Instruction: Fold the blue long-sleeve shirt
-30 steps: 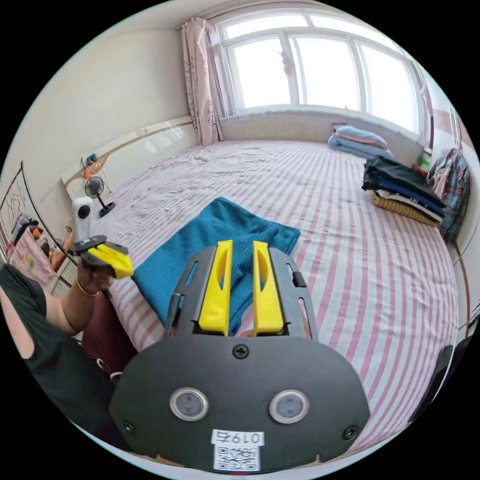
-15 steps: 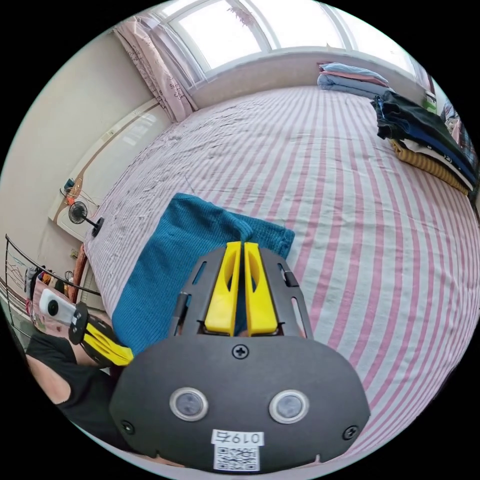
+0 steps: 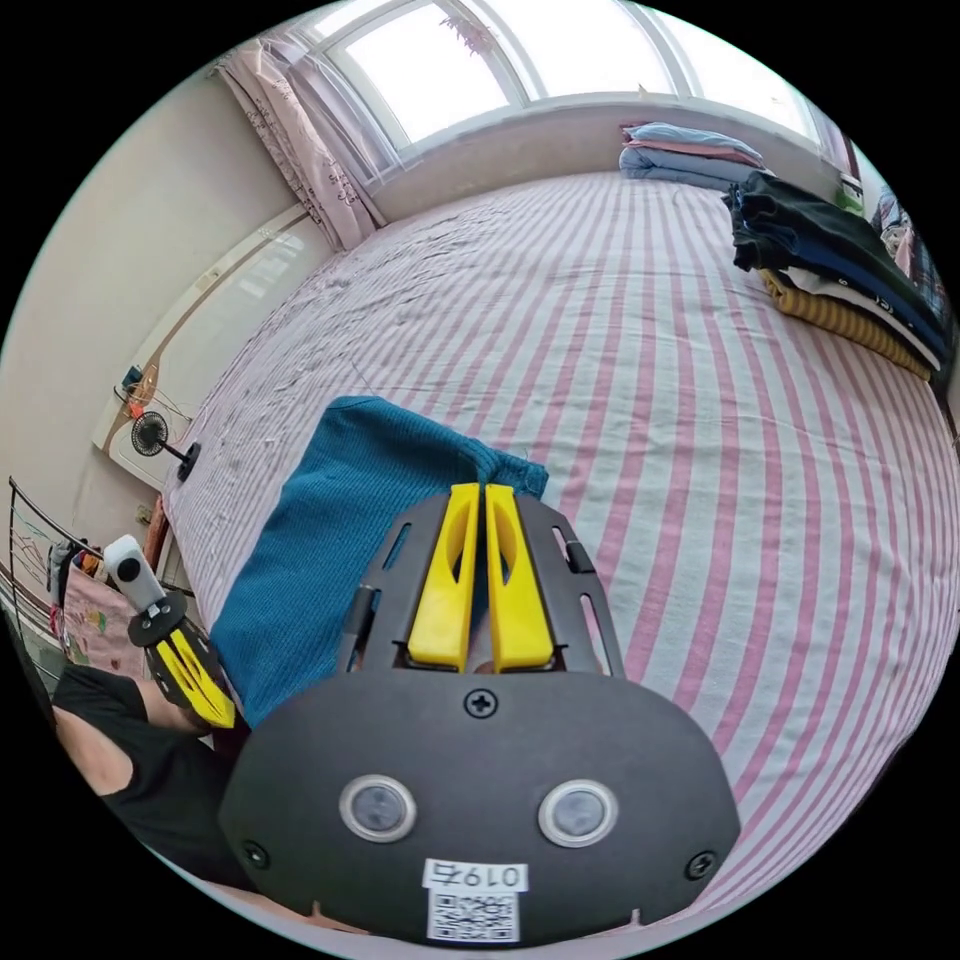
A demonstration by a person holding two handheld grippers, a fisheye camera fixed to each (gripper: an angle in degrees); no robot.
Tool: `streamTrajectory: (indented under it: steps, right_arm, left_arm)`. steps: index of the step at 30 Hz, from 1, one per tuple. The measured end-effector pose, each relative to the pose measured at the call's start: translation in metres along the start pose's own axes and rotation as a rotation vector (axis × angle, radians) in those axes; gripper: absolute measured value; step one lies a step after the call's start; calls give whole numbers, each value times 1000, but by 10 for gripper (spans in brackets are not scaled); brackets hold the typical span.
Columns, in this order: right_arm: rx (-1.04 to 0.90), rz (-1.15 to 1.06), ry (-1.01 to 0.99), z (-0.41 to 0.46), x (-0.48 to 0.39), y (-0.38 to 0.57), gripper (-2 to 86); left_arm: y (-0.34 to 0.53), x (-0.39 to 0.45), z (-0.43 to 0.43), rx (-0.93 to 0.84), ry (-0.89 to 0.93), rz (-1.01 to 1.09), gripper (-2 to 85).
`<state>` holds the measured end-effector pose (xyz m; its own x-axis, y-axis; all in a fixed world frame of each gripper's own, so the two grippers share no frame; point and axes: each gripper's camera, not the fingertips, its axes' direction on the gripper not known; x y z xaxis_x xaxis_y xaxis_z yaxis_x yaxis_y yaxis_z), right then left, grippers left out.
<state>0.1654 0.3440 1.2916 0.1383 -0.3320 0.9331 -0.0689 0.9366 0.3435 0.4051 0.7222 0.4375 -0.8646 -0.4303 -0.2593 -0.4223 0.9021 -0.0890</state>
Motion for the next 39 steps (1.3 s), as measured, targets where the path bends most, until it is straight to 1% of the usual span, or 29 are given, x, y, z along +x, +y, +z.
streamTrajectory:
  steps: [1, 3, 4, 6, 7, 9, 12, 15, 18, 20, 23, 27, 32, 36, 39]
  right_arm:
    - [24, -3, -16, -3, 3, 2, -9]
    - [50, 15, -46, -5, 10, 4, -9]
    - [57, 19, -46, -4, 14, 5, -9]
    - [17, 13, -10, 5, 18, 4, -9]
    - [-20, 11, 10, 14, 22, 3, -8]
    - [-14, 37, -5, 19, 32, 6, -8]
    - [29, 90, -57, 16, 52, 13, -8]
    - [76, 110, -70, 8, 63, 22, -7]
    - [19, 123, -83, 21, 76, 22, 1]
    - [-26, 122, -137, 29, 84, 20, 17]
    - [-4, 124, -196, 22, 96, 22, 53]
    - [-17, 124, -214, 20, 104, 28, 64]
    - [74, 174, -326, 2, 123, 47, 65]
    - [79, 165, -318, -8, 122, 59, 63]
    - [22, 124, -288, -7, 112, 63, 63]
  left_arm:
    - [0, -3, -4, 11, 10, -5, 9]
    - [1, -17, -15, -8, -47, -53, 9]
    - [2, -19, -18, 1, -43, -52, 9]
    - [4, -29, -28, 43, 82, -56, 9]
    - [3, -32, -28, 27, 78, -72, 8]
    - [0, -42, -21, -72, -108, -105, 8]
    - [1, -56, -18, -111, -43, -125, 7]
    - [-2, -60, -25, -126, -60, -104, 7]
    - [-3, -70, -25, -134, -26, -109, 7]
    - [-4, -73, -27, -138, -26, -99, 7]
    - [-5, -78, -32, -128, -18, -103, 7]
    - [-7, -83, -36, -121, -18, -102, 8]
    - [-7, -93, -43, -103, 24, -116, 8]
    - [-8, -97, -47, -105, 23, -111, 8]
    - [-7, -99, -49, -106, 28, -111, 8]
